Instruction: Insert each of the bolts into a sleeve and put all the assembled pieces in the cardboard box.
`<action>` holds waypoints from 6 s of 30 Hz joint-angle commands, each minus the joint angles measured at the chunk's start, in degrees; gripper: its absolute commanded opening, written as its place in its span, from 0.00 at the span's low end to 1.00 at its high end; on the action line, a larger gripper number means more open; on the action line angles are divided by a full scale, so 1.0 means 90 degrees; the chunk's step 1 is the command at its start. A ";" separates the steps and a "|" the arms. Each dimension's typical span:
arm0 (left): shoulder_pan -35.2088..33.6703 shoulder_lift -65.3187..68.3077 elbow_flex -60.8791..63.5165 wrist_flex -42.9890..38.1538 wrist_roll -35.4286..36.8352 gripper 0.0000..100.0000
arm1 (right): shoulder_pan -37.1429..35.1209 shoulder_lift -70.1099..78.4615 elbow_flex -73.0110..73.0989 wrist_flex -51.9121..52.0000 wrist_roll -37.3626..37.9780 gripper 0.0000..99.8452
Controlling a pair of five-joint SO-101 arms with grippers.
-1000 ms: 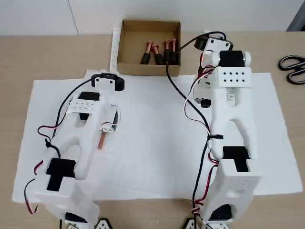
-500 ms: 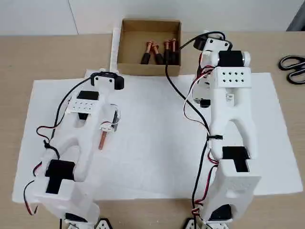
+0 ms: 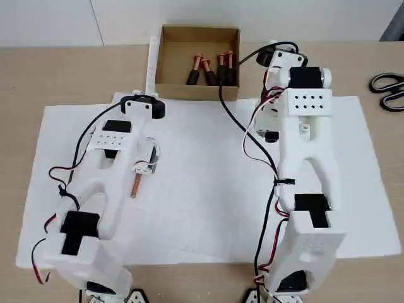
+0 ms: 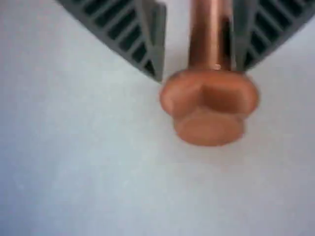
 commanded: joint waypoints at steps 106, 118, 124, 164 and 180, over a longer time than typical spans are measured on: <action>0.2120 -0.7199 0.1929 -0.1807 0.2344 0.01 | -0.3121 -1.3661 1.2454 -0.6159 -0.0274 0.00; 0.2862 -0.7189 0.2730 -0.3096 0.2139 0.01 | -0.3453 -1.3661 1.2474 -0.6159 -0.0274 0.00; 0.2921 -0.7189 0.2691 -0.3106 0.2149 0.01 | -0.3463 -1.3661 1.2698 -0.6208 -0.0274 0.00; 0.3243 -0.7199 0.3424 -0.2891 0.2188 0.01 | -0.3375 -1.3661 1.2728 -0.6344 -0.0274 0.00; 0.3331 -0.7814 0.3853 -0.2286 0.2159 0.01 | -0.3355 -1.3661 1.2718 -0.6344 -0.0274 0.00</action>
